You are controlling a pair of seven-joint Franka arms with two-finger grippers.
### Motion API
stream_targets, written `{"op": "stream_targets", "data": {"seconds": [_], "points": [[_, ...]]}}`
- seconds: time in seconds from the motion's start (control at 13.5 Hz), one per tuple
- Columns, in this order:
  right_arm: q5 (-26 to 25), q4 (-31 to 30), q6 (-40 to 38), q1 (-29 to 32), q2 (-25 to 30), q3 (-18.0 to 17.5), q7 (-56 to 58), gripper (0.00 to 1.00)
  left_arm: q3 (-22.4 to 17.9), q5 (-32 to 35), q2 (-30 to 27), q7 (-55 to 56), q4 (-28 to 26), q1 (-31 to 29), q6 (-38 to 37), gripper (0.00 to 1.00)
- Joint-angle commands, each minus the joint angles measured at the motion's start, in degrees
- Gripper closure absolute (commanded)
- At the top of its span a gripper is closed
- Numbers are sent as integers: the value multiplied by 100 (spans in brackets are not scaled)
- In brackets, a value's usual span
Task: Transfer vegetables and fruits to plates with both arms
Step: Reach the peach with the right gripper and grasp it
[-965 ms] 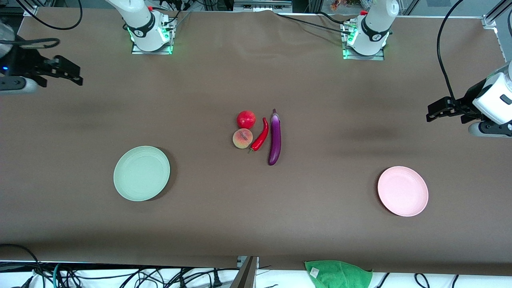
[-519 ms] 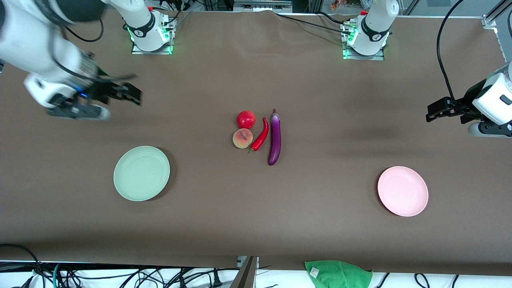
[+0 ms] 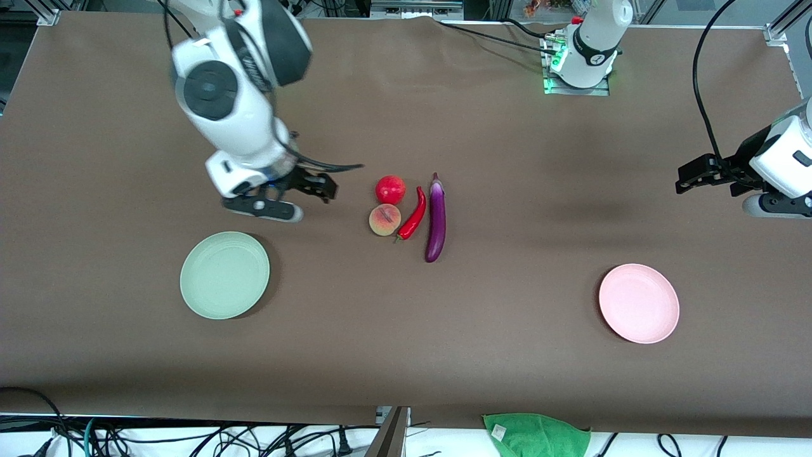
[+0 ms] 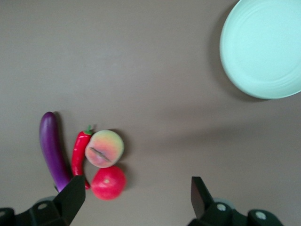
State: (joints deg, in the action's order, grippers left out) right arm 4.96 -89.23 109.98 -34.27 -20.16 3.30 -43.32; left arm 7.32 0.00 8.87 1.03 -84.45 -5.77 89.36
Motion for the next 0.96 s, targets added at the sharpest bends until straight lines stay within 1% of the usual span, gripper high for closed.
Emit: {"op": "stream_targets", "data": {"seconds": [0.0, 0.22, 0.45, 0.59, 0.74, 0.89], "points": [[84, 63, 453, -307, -461, 66, -641, 1, -12, -96, 62, 2, 192, 15, -121, 0], [320, 11, 1033, -589, -962, 57, -1029, 1, -12, -131, 36, 29, 165, 15, -121, 0], [321, -349, 1789, -791, -1174, 57, -1162, 1, -12, -131, 27, -6, -1, 23, -130, 0], [321, -394, 1931, -835, -1332, 57, -1170, 1, -3, -131, 35, -15, -72, 58, -130, 0], [312, -402, 2071, -906, -1472, 57, -1170, 1, 6, -131, 44, -15, -273, 129, 1, 0], [321, -507, 2378, -976, -1578, 57, -1205, 1, 23, -201, 88, -15, -440, 190, 81, 0]]}}
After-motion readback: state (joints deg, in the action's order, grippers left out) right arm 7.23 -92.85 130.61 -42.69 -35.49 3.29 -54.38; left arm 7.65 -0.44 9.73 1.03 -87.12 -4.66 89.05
